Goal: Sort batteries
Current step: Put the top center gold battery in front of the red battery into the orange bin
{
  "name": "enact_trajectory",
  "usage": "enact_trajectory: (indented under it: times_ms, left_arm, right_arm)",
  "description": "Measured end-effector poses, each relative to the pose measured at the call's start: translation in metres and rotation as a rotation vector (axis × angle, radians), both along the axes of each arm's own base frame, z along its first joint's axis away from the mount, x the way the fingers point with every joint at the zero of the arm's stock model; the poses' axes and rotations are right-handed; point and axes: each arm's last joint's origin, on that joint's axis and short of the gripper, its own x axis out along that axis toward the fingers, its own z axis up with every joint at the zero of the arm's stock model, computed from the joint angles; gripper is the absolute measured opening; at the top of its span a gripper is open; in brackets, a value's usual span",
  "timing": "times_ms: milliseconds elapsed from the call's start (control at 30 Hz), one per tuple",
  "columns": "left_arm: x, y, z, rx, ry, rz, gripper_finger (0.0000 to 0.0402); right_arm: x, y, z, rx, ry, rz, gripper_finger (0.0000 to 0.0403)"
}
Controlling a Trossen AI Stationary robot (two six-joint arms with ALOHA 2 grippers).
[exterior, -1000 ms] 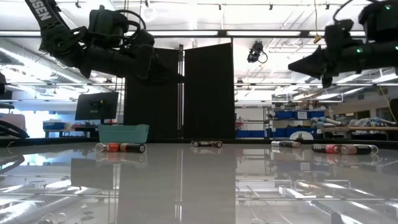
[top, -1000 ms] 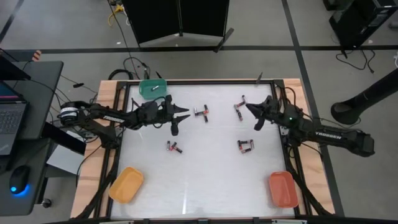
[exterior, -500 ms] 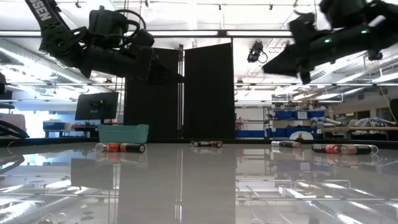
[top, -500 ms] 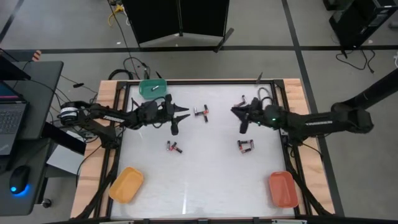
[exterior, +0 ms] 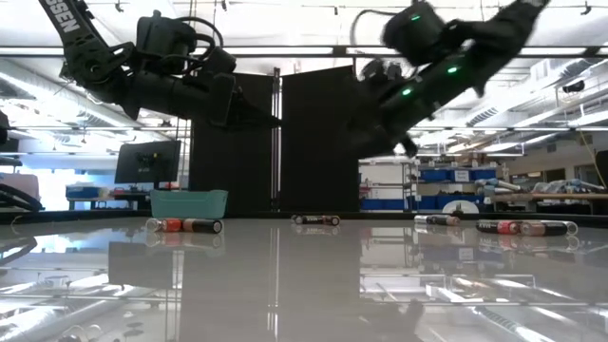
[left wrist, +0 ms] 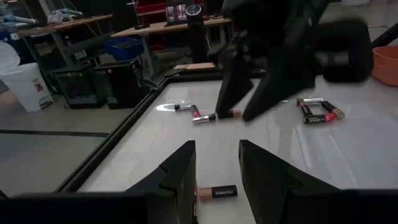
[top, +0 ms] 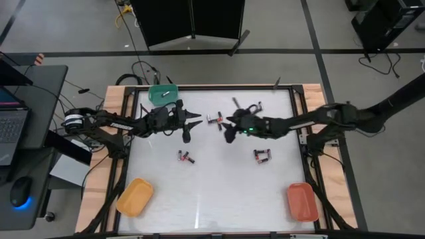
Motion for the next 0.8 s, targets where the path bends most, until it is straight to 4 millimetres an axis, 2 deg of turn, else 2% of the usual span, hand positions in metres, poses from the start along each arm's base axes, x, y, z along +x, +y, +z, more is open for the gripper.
enact_trajectory:
  times_ms: [133,233,467,800]
  left_arm:
    - [0.000,0.000,0.000,0.000,-0.001,0.000,0.0131]
    - [0.000,0.000,0.000,0.000,-0.001,0.000,0.0131]
    - [0.000,0.000,0.000,-0.001,-0.001,0.000,0.0131]
    - [0.000,0.000,0.000,0.002,0.005,0.000,0.0131]
  right_arm:
    - [0.020,-0.003,-0.011,0.043,0.062,-0.024,0.0218]
    - [0.026,-0.003,-0.021,0.091,0.104,-0.056,0.0219]
    - [0.030,-0.007,-0.051,0.130,0.157,-0.158,0.0219]
    - [0.033,-0.021,-0.076,0.141,0.176,-0.210,0.0216]
